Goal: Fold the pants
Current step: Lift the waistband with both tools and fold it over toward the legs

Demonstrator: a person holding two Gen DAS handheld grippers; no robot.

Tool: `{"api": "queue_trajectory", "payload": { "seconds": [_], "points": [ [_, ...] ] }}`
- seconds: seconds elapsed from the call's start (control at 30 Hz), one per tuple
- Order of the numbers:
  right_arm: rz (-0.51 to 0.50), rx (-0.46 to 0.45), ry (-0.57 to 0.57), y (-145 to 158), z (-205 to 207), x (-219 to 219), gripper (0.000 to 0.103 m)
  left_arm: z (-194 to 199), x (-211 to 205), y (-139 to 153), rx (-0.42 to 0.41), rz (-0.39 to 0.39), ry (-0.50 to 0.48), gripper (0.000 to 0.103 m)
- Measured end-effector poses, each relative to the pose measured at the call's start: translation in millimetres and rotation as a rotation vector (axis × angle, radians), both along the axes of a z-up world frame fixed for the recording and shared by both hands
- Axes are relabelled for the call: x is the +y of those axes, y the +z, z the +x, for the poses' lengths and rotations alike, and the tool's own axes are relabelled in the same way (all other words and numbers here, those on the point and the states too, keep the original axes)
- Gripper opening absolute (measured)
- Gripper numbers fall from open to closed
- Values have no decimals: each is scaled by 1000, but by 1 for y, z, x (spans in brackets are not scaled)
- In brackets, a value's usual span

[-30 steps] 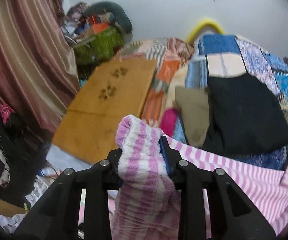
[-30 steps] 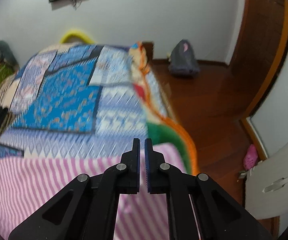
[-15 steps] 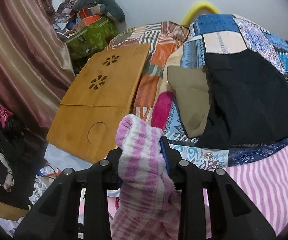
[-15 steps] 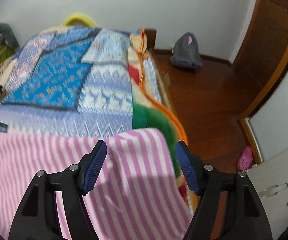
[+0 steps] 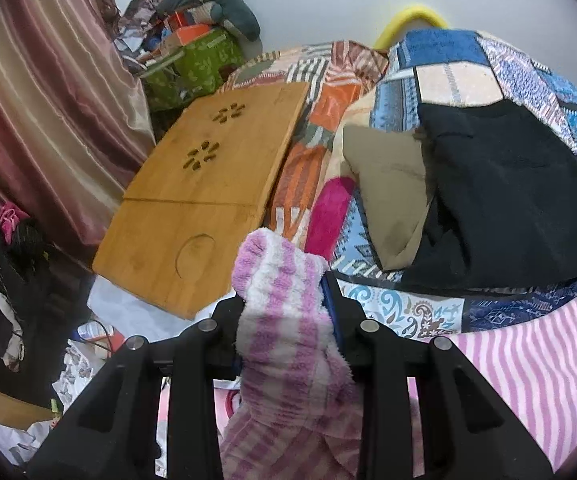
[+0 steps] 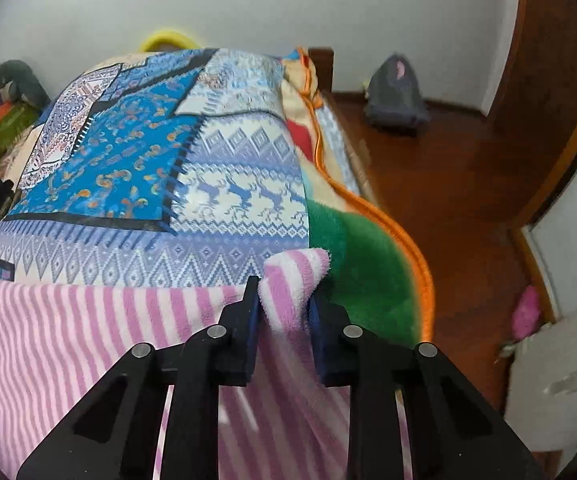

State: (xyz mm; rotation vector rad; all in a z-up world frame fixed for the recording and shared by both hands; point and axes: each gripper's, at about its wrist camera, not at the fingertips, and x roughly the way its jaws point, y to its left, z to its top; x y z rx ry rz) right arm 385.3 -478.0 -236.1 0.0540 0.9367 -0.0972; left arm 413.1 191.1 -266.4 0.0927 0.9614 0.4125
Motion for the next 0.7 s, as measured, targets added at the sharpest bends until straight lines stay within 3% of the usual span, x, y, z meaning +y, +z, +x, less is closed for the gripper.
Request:
{"api": "queue_trajectory", "payload": {
  "seconds": [0.23,0.37,0.5,0.7],
  "points": [
    [-27,-154,-114,57,-12,-25,19,-6,7,41,-94,-9,9,32],
    [-76,-193,-144,75,-3,-30,18,9,8,47,-119,15,21,32],
    [-109,-217,-162,79,8,-36,18,36,6,37,-105,29,26,32],
    [-144,-129,-178,48,40,-39,19,76,0,-9,-5,31,24,33]
  ]
}}
